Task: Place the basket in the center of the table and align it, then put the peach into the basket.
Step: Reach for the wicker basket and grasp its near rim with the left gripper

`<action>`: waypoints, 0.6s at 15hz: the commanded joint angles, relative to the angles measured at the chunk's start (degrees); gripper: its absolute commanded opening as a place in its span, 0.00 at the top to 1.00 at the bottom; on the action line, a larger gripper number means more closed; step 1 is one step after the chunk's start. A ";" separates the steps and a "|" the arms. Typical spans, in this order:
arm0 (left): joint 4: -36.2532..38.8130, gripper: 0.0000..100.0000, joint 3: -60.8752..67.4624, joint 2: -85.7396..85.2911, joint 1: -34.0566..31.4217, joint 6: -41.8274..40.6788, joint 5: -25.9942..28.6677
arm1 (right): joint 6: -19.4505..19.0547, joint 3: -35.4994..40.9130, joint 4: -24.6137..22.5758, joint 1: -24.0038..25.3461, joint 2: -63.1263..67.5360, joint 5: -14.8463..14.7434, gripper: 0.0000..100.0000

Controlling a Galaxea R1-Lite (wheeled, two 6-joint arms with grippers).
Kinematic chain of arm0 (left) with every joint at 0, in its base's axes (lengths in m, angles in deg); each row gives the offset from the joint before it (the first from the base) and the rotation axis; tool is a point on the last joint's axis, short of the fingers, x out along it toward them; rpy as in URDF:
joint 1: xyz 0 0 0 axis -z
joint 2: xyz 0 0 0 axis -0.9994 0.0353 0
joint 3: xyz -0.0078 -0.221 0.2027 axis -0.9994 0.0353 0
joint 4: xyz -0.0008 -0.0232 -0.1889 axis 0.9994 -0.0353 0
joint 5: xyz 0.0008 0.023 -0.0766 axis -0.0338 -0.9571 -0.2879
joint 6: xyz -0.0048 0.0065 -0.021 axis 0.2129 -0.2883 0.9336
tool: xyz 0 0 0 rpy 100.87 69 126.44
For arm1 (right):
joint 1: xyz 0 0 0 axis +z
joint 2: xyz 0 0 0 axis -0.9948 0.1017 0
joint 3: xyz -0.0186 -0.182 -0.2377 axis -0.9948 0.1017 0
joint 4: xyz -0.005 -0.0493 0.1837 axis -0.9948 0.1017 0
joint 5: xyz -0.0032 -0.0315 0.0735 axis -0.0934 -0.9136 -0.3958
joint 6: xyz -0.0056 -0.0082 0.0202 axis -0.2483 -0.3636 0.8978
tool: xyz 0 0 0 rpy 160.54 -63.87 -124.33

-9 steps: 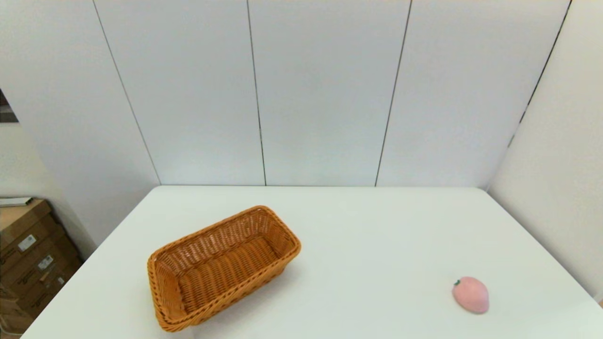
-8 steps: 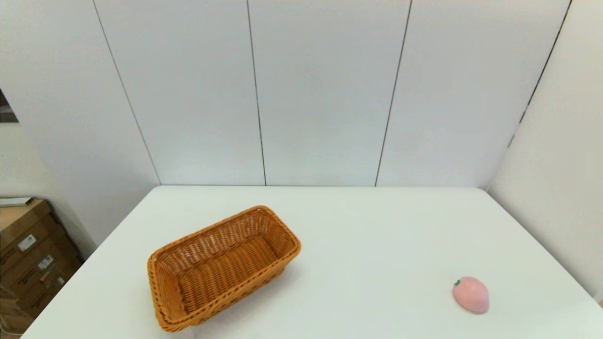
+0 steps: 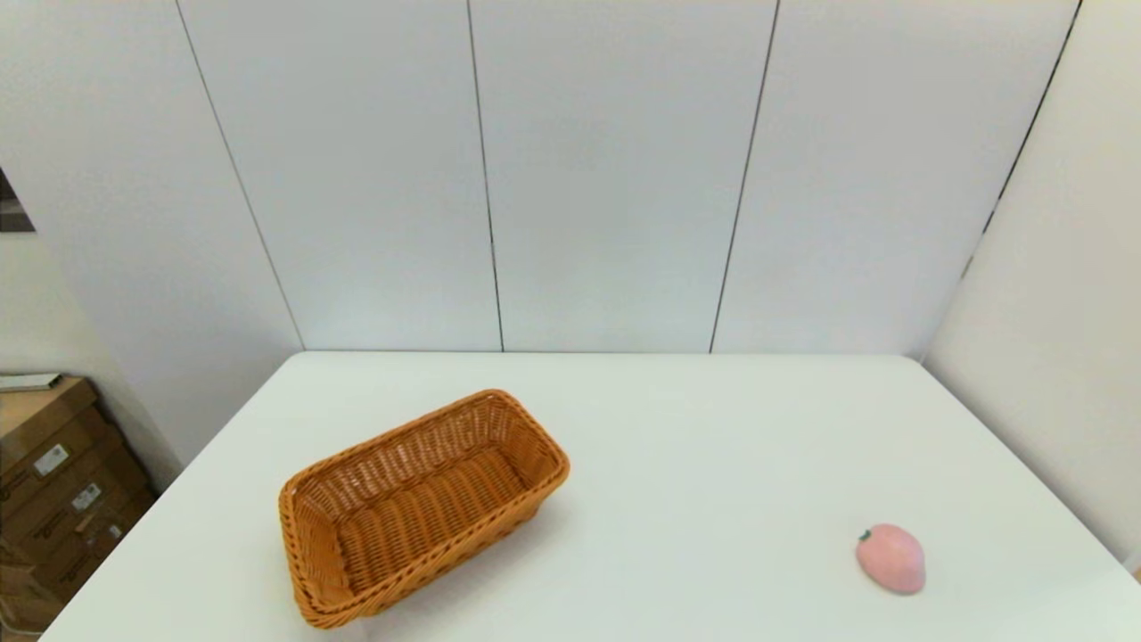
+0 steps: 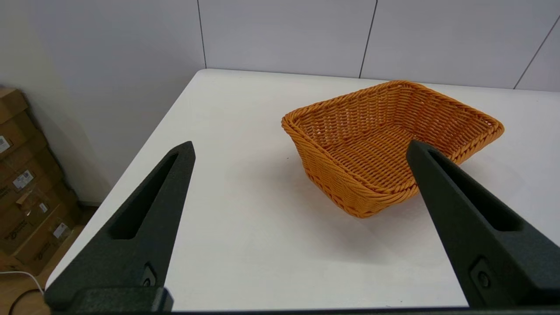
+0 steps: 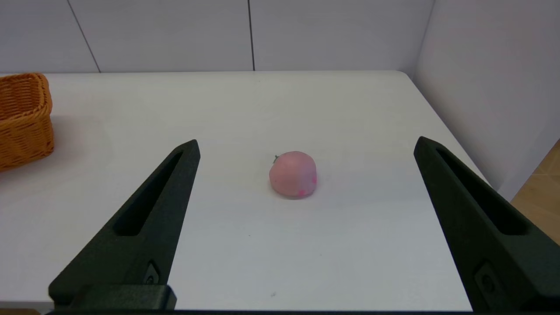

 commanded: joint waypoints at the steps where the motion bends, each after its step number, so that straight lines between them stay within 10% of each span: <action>1: -8.07 0.00 -13.62 2.86 0.00 4.37 0.21 | -0.09 0.00 0.00 0.01 -0.01 0.00 0.00; 9: -24.86 0.00 -35.95 54.01 0.09 27.14 5.40 | -0.35 0.00 -0.09 0.01 -0.01 0.00 0.00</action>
